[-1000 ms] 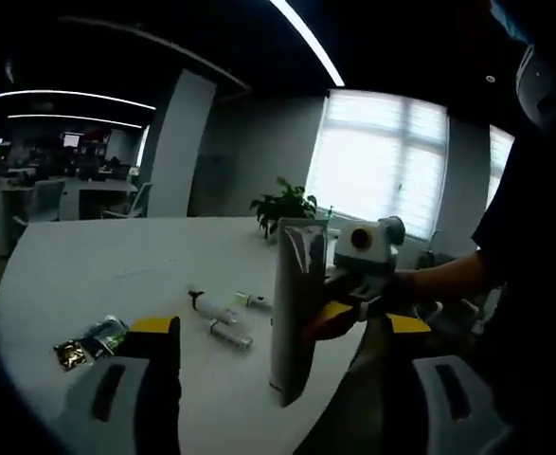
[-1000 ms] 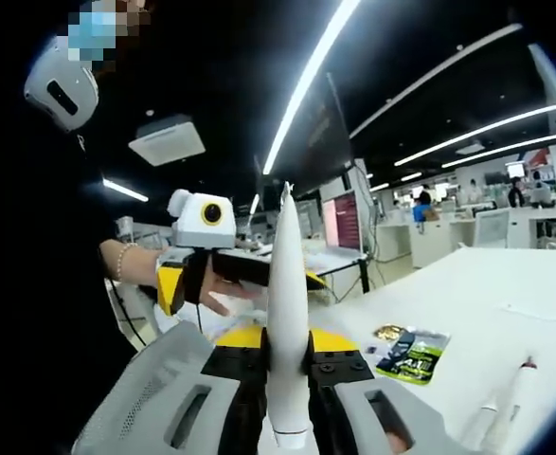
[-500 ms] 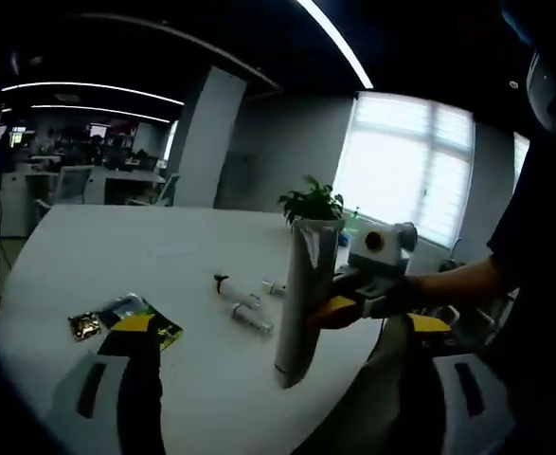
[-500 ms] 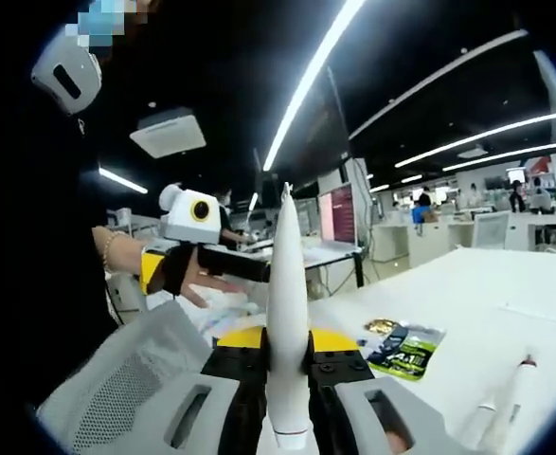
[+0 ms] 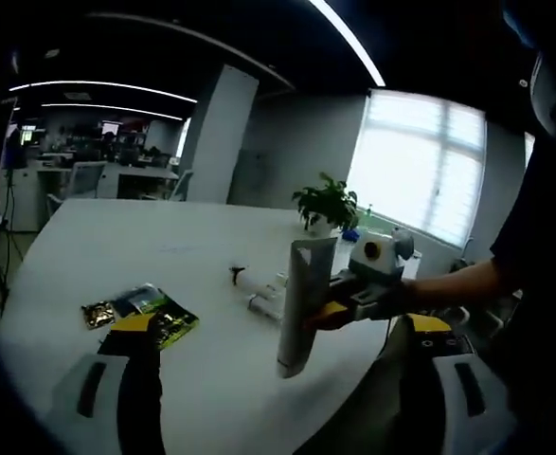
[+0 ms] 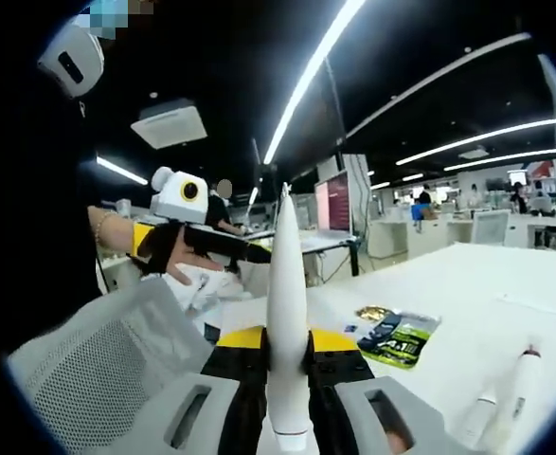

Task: Arrange the skincare products in the storage area until every visible bottle or jar stands upright without overlapping.

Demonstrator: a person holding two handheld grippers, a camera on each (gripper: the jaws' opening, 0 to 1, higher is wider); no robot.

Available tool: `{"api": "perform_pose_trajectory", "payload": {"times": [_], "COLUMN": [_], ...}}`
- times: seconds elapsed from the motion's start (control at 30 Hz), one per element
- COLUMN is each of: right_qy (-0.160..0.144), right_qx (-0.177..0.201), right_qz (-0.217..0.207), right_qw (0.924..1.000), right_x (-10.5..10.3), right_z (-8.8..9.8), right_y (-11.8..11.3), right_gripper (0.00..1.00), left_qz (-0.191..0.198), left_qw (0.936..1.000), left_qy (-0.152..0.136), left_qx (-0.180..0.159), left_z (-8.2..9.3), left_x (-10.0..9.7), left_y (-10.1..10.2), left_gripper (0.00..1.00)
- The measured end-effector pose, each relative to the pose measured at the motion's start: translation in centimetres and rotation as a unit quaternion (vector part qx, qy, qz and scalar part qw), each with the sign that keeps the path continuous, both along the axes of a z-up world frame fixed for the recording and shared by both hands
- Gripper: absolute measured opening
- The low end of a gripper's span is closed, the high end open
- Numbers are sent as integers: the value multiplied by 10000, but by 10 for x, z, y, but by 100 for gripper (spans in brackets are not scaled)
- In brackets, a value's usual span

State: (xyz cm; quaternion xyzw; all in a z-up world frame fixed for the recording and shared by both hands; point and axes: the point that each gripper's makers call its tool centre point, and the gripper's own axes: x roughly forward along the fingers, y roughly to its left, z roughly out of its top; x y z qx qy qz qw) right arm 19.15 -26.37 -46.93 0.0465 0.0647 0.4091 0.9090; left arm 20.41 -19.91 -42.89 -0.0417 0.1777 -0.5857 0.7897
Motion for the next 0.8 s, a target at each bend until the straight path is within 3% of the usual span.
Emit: {"api": "perform_pose_trajectory", "payload": {"times": [0.27,0.5,0.8], "right_qy": [-9,-46,-42], "right_qx": [-119,-145,-566], "right_qz": [-12,-92,75], "right_qw": [9999,9998,9984], "right_x": [6,11,8], "right_z": [-15,-22,-39], "right_y": [-5,-13,-13], "right_gripper": [5,5,5], "left_qz": [121,245,204], "left_qw": [9998,9996,9994], "left_qy": [18,18,36], "left_qx": [144,152,260], "left_z": [-14,-15,-22], "left_x": [2,6,3], "left_y": [14,17,14], "left_gripper": [99,99,99]}}
